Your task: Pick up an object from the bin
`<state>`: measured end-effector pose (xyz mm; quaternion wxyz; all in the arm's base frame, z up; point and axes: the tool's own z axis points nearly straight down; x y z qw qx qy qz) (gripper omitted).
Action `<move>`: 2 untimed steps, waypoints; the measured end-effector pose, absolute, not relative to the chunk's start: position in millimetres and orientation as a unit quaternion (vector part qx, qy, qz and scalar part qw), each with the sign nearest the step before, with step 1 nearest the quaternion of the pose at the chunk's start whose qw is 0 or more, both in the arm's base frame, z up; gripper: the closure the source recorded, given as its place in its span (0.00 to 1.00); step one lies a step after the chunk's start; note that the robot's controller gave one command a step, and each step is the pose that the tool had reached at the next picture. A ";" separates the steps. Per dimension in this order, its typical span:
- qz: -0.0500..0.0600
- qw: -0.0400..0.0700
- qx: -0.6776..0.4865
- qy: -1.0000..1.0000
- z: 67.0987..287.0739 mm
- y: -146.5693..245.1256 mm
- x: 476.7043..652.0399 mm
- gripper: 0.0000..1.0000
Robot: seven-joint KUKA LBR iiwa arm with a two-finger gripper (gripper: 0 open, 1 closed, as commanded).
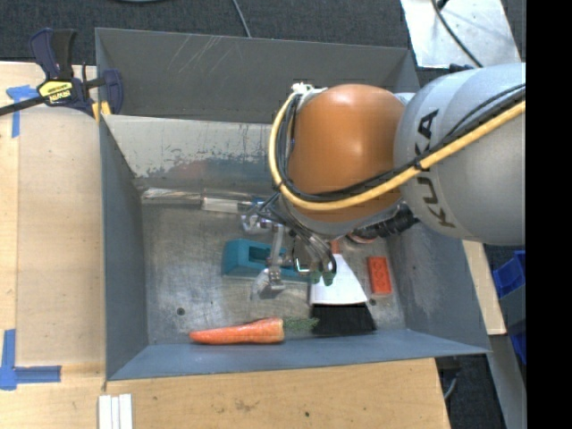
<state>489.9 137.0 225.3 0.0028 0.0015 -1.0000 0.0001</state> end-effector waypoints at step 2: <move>-0.001 -0.002 0.000 -1.000 227.8 136.5 493.5 0.00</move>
Offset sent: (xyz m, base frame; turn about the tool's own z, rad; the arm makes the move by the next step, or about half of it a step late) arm 0.0721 0.0105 -0.1024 0.0495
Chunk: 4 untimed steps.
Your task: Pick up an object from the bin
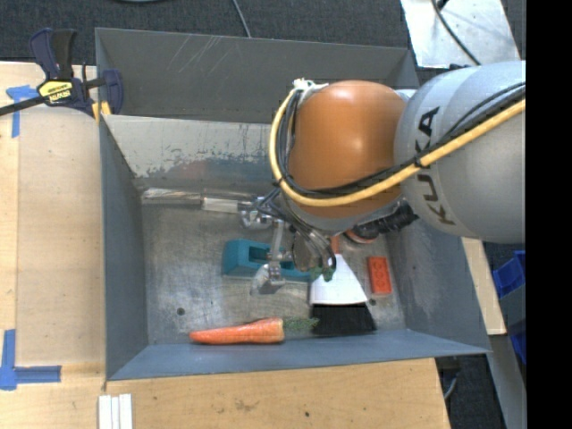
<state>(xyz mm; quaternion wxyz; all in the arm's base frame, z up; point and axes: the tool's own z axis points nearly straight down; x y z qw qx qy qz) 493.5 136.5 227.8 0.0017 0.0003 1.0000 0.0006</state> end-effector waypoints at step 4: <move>-0.001 -0.017 -0.227 0.974 79.1 118.9 585.8 1.00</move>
Offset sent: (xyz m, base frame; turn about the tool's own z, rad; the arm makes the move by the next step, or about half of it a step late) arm 0.0692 0.0139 -0.0986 0.0457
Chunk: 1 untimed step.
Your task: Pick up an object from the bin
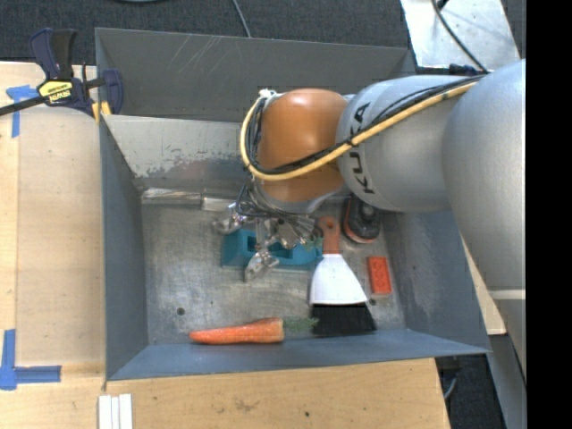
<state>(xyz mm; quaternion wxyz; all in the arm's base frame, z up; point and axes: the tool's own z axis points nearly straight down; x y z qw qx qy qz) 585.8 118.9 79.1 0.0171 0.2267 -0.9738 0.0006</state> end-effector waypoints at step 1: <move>0.001 0.017 0.226 -0.974 79.0 118.9 585.9 1.00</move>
Offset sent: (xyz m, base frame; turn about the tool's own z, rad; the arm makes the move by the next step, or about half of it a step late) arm -0.0116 0.0145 0.1540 -0.0211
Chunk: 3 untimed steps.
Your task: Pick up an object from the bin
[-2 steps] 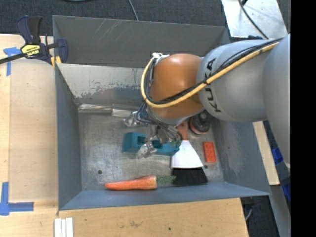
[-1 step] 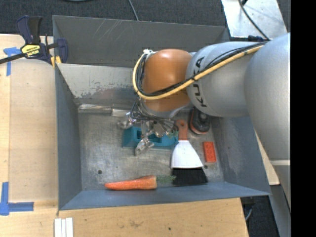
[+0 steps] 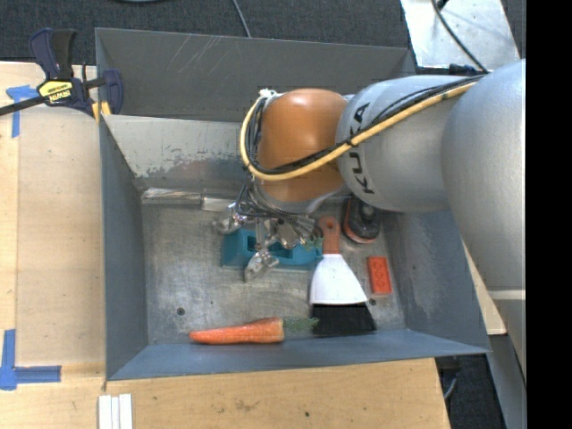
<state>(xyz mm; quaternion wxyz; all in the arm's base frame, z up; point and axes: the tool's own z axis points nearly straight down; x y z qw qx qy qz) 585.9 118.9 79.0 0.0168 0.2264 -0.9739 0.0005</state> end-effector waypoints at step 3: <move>0.000 0.001 0.236 -0.972 214.0 120.1 586.1 1.00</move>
Offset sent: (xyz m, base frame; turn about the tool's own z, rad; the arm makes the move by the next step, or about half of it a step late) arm -0.0049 -0.0085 0.1079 -0.0286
